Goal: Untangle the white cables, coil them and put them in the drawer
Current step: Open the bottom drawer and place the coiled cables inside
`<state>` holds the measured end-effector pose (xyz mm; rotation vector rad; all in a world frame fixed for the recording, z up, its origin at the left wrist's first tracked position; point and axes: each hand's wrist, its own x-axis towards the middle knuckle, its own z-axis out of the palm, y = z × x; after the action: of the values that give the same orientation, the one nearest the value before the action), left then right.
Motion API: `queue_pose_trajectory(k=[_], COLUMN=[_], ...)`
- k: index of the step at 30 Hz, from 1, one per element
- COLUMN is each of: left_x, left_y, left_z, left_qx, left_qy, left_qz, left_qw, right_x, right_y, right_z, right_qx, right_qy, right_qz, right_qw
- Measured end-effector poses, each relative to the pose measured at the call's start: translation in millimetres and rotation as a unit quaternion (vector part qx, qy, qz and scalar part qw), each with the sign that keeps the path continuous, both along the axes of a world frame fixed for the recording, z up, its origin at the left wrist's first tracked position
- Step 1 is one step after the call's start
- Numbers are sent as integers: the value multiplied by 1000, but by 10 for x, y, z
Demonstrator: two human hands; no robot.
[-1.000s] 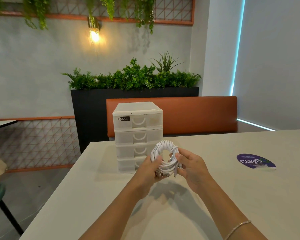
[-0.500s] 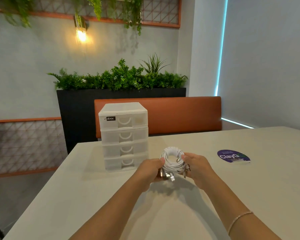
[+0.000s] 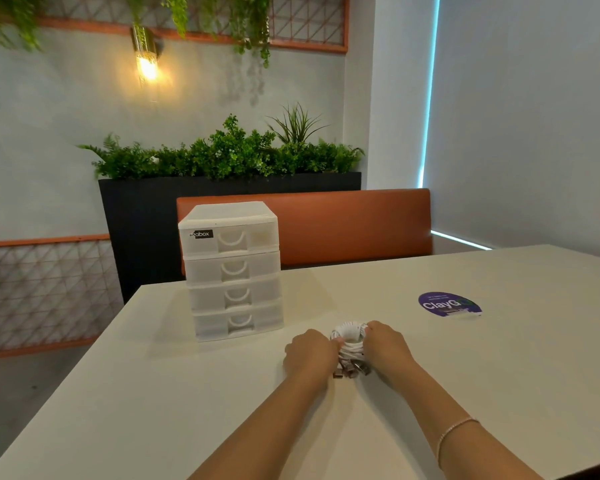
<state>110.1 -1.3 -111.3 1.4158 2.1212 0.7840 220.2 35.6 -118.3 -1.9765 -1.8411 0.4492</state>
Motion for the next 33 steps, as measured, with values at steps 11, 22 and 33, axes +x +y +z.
queue_pose_trajectory(k=[11,22,33], left_x=[-121,-1139,-1706], left_y=[-94,-114,151], left_z=[82,1230,1321], left_qx=[8,341,273], left_qy=[110,375,321], left_qz=[-86,-4,-75], left_qw=[990,862,904], right_x=[31,-1034,-1735], right_y=[-110,-297,21], right_z=[94,461,140], right_qx=[13,134,160], right_qy=[-102,-179,-281], right_qz=[-12,252,297], right_qw=[995,942,899])
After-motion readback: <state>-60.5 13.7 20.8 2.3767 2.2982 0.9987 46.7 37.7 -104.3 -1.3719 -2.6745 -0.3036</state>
